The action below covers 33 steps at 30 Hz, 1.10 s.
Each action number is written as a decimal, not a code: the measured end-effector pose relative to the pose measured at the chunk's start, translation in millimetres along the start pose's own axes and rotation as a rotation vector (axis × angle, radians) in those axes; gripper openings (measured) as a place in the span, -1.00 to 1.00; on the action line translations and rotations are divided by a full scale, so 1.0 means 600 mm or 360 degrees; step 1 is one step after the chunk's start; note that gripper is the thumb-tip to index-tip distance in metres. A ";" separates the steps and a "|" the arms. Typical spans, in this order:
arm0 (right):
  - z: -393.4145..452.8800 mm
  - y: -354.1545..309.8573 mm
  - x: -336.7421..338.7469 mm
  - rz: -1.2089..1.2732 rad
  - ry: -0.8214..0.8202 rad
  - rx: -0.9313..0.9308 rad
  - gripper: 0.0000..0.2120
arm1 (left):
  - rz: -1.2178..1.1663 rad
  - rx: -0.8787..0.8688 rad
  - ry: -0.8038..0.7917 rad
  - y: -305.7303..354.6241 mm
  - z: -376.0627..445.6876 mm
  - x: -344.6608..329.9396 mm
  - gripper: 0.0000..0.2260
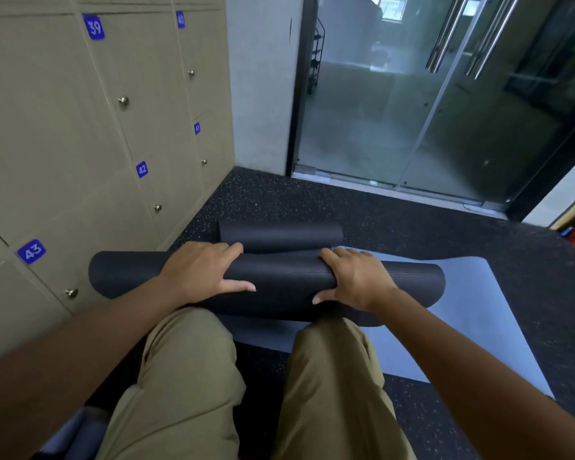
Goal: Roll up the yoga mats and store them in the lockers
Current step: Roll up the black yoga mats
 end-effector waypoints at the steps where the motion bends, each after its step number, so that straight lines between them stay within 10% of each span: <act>1: 0.002 0.006 0.022 -0.0010 0.0038 -0.0003 -0.20 | 0.0039 0.0015 0.0018 -0.005 0.011 0.019 -0.27; 20: -0.200 -0.030 0.478 -0.0317 0.0789 -0.0003 -0.21 | 0.0368 -0.0051 0.0266 -0.010 0.048 0.492 -0.25; 33: -0.379 -0.142 0.407 -0.0113 0.0479 0.0040 -0.14 | -0.0048 -0.0043 -0.0132 0.086 -0.139 0.500 -0.46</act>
Point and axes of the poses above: each hand's wrist, its own z-axis towards the middle knuckle, its own x-axis out of the back of the hand, y = z × x, the point moved 7 cm from there along z, towards the middle knuckle, and after that the axes turned 5 degrees about -y, right-handed, at the moved point
